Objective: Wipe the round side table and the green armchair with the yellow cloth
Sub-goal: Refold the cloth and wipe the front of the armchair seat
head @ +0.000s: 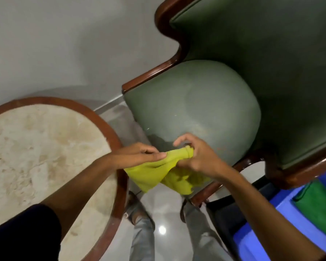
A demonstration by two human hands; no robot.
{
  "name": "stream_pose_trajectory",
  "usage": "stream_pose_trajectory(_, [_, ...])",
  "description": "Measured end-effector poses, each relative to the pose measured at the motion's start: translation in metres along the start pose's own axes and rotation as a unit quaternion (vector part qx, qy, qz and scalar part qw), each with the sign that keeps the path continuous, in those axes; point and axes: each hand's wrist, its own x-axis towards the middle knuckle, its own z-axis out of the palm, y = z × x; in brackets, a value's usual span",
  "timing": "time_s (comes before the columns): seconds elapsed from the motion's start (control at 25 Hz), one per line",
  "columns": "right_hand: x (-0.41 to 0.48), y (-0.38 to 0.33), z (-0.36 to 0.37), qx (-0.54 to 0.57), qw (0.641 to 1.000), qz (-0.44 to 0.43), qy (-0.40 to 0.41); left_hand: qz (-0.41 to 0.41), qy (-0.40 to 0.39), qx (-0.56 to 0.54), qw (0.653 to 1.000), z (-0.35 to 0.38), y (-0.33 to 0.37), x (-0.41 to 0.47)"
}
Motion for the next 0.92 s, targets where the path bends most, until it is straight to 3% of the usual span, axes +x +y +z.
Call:
stream_pose_trajectory(0.16, [0.014, 0.01, -0.096, -0.032, 0.987, 0.144, 0.069, -0.023, -0.025, -0.114, 0.993, 0.037, 0.046, 0.055])
stream_pose_trajectory(0.24, [0.028, 0.014, -0.115, -0.141, 0.963, 0.159, 0.168, -0.004, 0.053, -0.084, 0.995, 0.05, 0.062, 0.089])
stream_pose_trajectory(0.32, [0.033, 0.019, -0.106, -0.261, 0.912, 0.106, 0.299, 0.027, 0.152, 0.027, 0.988, 0.052, 0.063, 0.116])
stream_pose_trajectory(0.44, [0.041, 0.031, -0.046, -0.268, 0.848, 0.056, 0.453, 0.047, 0.353, 0.172, 0.919, 0.018, 0.027, 0.116])
stream_pose_trajectory(0.52, [0.066, 0.04, 0.0, -0.267, 0.855, 0.082, 0.438, 0.036, 0.429, 0.249, 0.868, -0.012, -0.015, 0.101])
stream_pose_trajectory(0.64, [0.106, 0.071, 0.019, -0.274, 0.863, 0.198, 0.376, -0.073, 0.457, 0.362, 0.809, -0.042, -0.087, 0.076])
stream_pose_trajectory(0.76, [0.109, 0.119, -0.031, -0.297, 0.808, 0.243, 0.448, -0.145, 0.47, 0.347, 0.798, -0.048, -0.131, 0.06])
stream_pose_trajectory(0.84, [0.113, 0.135, -0.083, -0.296, 0.774, 0.264, 0.494, -0.131, 0.491, 0.331, 0.795, -0.045, -0.142, 0.058])
stream_pose_trajectory(0.92, [0.136, 0.132, -0.128, -0.258, 0.766, 0.281, 0.517, -0.116, 0.51, 0.323, 0.789, -0.044, -0.142, 0.061])
